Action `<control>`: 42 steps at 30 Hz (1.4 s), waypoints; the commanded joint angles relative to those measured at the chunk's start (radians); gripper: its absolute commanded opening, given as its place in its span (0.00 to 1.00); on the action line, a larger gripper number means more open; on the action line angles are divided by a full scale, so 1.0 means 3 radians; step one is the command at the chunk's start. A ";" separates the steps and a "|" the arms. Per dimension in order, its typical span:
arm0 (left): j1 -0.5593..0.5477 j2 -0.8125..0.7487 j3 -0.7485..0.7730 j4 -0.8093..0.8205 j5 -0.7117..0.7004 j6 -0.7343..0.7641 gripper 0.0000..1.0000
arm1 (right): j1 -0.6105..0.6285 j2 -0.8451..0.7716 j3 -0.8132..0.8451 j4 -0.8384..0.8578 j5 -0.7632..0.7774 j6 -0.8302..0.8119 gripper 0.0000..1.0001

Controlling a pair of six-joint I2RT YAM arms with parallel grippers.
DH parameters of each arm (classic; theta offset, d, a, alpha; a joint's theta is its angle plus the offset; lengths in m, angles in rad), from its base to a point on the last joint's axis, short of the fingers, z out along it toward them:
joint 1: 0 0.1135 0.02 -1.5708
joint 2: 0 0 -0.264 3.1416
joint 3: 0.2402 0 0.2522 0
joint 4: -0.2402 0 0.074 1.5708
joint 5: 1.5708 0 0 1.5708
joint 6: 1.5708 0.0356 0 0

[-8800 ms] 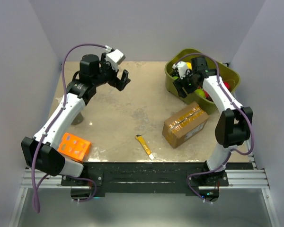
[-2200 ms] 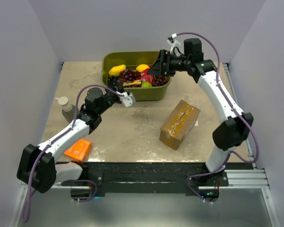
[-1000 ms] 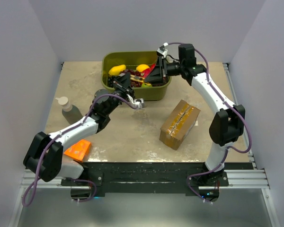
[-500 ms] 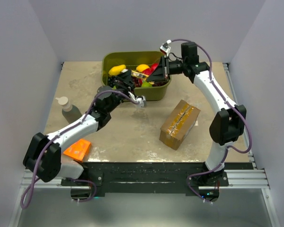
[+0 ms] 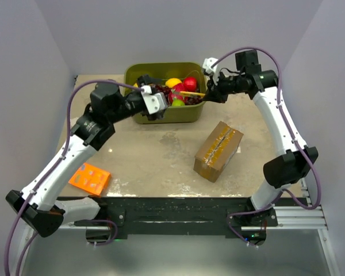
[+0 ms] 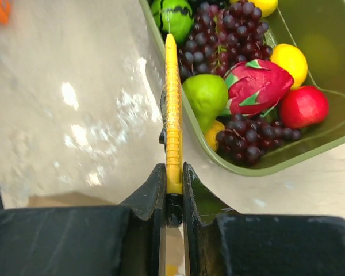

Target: Unpack the express box

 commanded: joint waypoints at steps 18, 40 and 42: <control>0.0017 0.0887 0.0681 -0.0905 0.1006 -0.0235 0.64 | 0.0726 -0.0644 -0.0051 -0.0468 0.0627 -0.0846 0.00; 0.0298 0.1137 0.0655 -0.0767 0.1359 -0.0720 0.00 | 0.0767 -0.0655 0.0132 -0.0472 0.0463 -0.0632 0.00; 0.0415 0.1168 0.0630 -0.0660 0.1486 -0.0818 0.00 | 0.0767 -0.0609 0.0219 -0.0549 0.0433 -0.0606 0.00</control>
